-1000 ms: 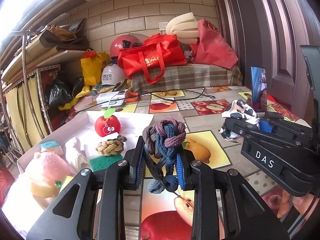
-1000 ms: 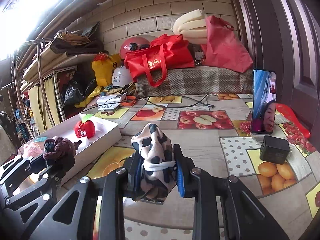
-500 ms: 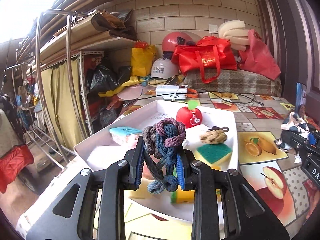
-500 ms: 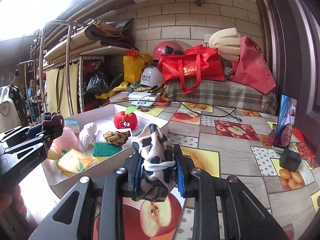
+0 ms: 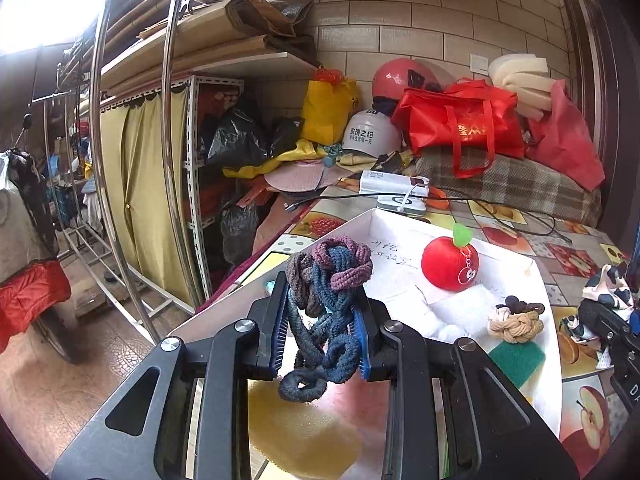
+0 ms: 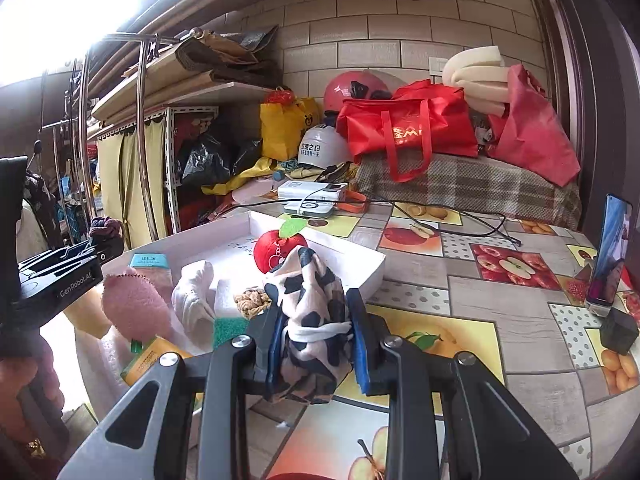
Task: Organize soft objects
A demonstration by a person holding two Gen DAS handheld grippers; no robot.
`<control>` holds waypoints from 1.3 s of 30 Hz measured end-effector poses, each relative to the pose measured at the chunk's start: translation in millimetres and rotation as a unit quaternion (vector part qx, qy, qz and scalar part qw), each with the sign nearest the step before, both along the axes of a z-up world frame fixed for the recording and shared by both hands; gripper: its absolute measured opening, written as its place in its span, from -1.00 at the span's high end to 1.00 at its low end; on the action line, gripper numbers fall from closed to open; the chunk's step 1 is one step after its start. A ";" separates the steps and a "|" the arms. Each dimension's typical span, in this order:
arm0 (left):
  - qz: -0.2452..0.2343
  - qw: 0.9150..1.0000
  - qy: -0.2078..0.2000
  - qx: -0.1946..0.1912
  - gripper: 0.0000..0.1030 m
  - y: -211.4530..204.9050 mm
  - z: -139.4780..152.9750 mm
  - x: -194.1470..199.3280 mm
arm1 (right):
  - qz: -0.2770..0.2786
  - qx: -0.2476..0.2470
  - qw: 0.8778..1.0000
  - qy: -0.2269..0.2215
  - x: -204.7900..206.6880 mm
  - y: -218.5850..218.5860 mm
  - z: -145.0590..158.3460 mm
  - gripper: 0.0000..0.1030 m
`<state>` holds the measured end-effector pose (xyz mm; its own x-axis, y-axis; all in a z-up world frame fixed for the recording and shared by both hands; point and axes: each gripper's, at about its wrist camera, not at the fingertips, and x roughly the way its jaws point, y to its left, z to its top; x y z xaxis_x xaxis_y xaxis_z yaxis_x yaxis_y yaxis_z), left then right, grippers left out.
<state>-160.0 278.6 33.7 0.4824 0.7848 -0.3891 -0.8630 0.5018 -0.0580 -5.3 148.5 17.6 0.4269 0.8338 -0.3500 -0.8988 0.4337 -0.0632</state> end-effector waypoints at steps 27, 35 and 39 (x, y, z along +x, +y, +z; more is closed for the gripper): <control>0.053 0.999 -0.010 -0.007 -1.00 17.9 0.8 1.1 | 0.026 -0.015 1.000 -0.007 -13.3 64.2 -0.9 -0.74; 0.054 0.998 -0.008 0.044 -1.00 -1.1 4.9 0.0 | -0.006 0.011 0.999 -0.034 -21.2 47.4 2.6 -0.75; 0.053 0.998 -0.006 0.025 -1.00 -2.4 3.4 -2.9 | -0.014 0.000 1.000 -0.024 -15.7 37.8 1.4 -0.75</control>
